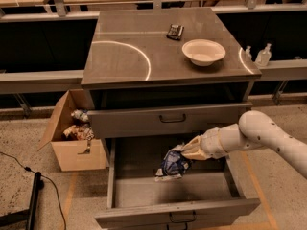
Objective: Place blue chip bag into middle drawer
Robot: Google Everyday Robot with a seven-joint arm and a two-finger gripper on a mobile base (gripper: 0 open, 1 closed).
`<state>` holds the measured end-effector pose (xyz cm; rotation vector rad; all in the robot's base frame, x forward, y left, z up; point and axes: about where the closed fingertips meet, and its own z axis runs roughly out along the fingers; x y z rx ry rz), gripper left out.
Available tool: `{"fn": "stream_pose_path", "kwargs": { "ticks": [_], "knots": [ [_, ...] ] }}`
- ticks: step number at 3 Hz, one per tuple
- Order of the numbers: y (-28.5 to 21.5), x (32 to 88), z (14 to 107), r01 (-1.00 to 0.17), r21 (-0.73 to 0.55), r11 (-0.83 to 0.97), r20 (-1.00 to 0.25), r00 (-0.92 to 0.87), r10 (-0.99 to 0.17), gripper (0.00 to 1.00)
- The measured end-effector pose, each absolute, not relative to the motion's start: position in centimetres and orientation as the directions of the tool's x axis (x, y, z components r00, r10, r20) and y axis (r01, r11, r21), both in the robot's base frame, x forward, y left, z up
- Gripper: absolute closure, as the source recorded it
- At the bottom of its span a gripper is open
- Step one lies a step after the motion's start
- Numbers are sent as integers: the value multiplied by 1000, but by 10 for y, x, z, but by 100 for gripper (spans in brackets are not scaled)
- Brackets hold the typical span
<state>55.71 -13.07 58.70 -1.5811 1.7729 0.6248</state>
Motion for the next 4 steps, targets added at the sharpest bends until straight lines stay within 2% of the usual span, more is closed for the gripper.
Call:
{"fn": "stream_pose_path", "kwargs": {
  "ticks": [1, 2, 3, 4],
  "knots": [
    [-138, 563, 560, -970, -157, 187, -669, -35, -742, 100],
    [-147, 559, 539, -957, -166, 239, -626, -85, -775, 100],
    [-143, 553, 519, -957, -124, 262, -656, -119, -745, 82],
    [-138, 549, 509, -958, -98, 268, -690, -129, -713, 60]
  ]
}}
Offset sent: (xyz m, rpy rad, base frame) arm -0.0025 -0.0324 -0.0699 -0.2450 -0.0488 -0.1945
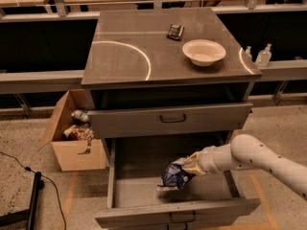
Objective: Place blue chip bag into middle drawer
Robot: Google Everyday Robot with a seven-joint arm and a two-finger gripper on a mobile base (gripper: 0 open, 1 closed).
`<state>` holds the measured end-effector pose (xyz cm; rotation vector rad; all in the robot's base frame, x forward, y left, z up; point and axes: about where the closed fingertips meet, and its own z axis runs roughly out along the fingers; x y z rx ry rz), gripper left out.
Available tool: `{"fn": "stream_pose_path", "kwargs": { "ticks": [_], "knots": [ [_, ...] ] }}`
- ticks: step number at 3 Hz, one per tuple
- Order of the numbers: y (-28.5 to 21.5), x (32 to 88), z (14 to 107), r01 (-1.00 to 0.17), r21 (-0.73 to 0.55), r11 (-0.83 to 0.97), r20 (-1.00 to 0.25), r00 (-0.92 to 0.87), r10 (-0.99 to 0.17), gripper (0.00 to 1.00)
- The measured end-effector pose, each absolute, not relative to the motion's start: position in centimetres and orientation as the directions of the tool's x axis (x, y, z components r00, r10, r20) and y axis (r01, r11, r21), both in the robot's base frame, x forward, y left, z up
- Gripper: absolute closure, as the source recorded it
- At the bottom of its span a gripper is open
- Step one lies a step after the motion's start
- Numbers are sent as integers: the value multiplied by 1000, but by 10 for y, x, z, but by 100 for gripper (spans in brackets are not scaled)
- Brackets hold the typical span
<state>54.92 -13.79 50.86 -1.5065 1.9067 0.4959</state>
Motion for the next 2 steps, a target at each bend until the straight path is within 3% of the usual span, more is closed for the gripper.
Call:
{"fn": "stream_pose_path", "kwargs": {
  "ticks": [2],
  "knots": [
    [-110, 545, 507, -961, -63, 268, -750, -132, -648, 13]
  ]
}}
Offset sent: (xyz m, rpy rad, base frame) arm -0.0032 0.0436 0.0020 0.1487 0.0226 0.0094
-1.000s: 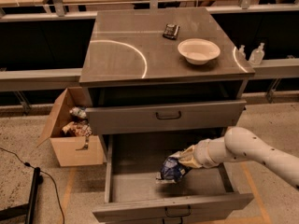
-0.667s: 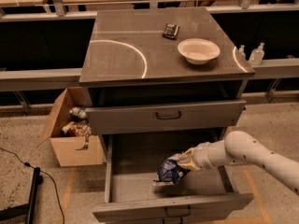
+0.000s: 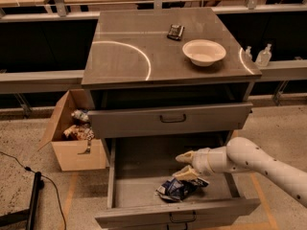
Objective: Place blue chip bag into middle drawer
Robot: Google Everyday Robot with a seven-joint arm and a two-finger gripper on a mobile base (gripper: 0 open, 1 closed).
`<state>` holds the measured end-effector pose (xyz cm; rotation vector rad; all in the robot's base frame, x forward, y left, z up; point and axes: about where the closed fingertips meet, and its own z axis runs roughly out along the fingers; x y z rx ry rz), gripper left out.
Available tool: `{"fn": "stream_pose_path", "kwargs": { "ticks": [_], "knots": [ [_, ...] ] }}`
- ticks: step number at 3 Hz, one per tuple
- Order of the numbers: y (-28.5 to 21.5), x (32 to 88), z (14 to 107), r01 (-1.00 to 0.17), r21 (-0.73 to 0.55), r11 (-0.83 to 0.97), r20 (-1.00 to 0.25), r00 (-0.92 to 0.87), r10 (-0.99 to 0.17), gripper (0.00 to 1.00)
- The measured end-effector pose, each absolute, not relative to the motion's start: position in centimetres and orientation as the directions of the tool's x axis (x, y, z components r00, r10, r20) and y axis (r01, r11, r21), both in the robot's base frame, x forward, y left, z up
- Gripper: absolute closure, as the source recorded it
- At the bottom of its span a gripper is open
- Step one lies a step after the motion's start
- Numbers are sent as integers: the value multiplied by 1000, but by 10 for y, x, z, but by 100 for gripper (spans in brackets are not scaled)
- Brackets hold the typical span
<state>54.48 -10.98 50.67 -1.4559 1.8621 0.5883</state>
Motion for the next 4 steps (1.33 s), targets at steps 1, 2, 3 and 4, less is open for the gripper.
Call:
{"fn": "stream_pose_path", "kwargs": {
  "ticks": [1, 2, 3, 4],
  "knots": [
    [-111, 549, 525, -959, -53, 277, -778, -134, -614, 0],
    [-148, 544, 573, -945, -66, 321, -797, -144, -587, 0],
    [-210, 532, 629, -922, -80, 378, -755, -192, -627, 0],
    [-211, 530, 638, -926, -83, 367, -746, -187, -640, 0]
  ]
}}
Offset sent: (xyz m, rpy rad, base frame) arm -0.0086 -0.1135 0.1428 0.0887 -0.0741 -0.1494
